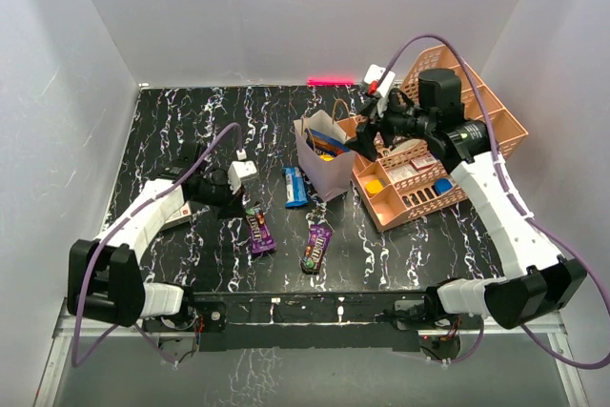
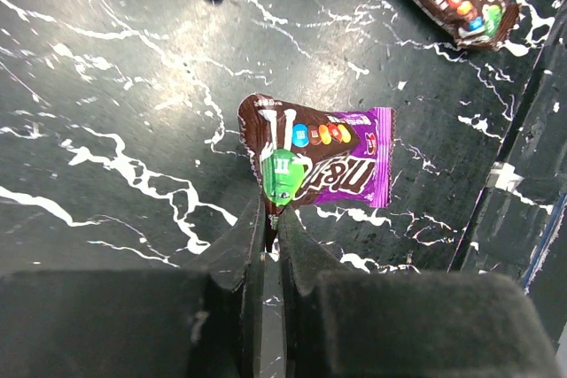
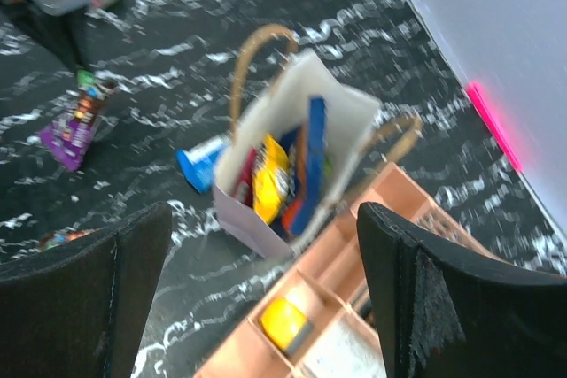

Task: Place the snacks into the paper bag
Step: Pick up the snack from the center of the board.

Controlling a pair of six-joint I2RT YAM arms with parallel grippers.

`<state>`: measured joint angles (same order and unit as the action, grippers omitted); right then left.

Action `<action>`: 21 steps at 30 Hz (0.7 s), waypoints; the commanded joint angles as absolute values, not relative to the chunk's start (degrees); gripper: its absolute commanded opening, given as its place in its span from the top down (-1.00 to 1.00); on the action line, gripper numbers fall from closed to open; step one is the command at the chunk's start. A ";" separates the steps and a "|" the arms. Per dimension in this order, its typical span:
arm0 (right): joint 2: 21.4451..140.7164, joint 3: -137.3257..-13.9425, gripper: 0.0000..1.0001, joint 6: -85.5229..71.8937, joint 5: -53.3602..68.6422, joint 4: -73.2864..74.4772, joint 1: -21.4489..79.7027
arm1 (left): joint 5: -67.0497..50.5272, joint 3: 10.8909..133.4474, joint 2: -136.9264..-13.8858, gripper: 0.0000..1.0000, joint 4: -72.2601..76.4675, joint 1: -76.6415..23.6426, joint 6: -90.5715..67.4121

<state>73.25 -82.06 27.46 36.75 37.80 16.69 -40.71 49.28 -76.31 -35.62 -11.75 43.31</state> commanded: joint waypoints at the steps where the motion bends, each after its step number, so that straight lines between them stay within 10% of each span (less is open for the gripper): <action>1: 76.39 -87.70 -0.77 26.24 44.98 35.60 21.59 | -45.04 53.57 -72.28 1.00 -39.52 -12.04 47.09; 21: 91.23 -90.88 -0.76 14.07 46.05 24.35 39.24 | -50.97 68.81 -64.99 1.00 -47.31 -11.96 48.16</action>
<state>90.50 -88.73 17.54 46.41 30.52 38.59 -45.58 65.82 -66.46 -45.63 -11.77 47.81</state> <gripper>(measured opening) 0.878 0.036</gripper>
